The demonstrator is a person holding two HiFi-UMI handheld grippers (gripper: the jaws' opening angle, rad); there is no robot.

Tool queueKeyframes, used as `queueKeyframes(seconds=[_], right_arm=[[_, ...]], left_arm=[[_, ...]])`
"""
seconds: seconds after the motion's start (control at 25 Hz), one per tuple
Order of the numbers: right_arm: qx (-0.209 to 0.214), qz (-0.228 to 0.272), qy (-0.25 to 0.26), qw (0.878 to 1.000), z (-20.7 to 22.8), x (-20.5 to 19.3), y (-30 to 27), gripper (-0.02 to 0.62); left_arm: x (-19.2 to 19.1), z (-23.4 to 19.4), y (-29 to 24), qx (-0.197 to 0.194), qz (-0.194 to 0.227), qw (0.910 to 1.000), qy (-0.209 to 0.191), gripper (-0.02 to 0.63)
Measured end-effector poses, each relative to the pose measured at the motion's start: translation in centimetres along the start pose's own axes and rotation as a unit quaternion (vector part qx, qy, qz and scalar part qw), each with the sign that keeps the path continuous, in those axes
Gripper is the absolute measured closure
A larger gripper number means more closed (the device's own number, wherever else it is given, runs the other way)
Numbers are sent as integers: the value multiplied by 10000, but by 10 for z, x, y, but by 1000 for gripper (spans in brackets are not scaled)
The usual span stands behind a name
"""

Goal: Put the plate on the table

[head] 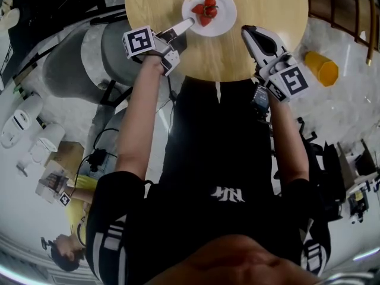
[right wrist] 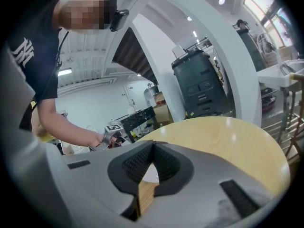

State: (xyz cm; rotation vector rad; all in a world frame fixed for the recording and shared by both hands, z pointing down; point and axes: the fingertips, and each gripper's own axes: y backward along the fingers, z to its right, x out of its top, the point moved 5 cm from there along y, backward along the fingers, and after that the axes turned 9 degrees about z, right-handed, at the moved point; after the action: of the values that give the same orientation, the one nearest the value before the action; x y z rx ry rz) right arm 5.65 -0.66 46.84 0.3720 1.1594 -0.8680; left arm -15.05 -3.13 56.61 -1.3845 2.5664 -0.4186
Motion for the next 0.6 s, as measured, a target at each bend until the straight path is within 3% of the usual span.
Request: queueKeyframes(seconds=[0.6], right_arm=[[152, -123, 34, 9998, 1, -9, -17, 598]], left_arm=[[11, -12, 0, 420, -63, 9991, -58, 586]])
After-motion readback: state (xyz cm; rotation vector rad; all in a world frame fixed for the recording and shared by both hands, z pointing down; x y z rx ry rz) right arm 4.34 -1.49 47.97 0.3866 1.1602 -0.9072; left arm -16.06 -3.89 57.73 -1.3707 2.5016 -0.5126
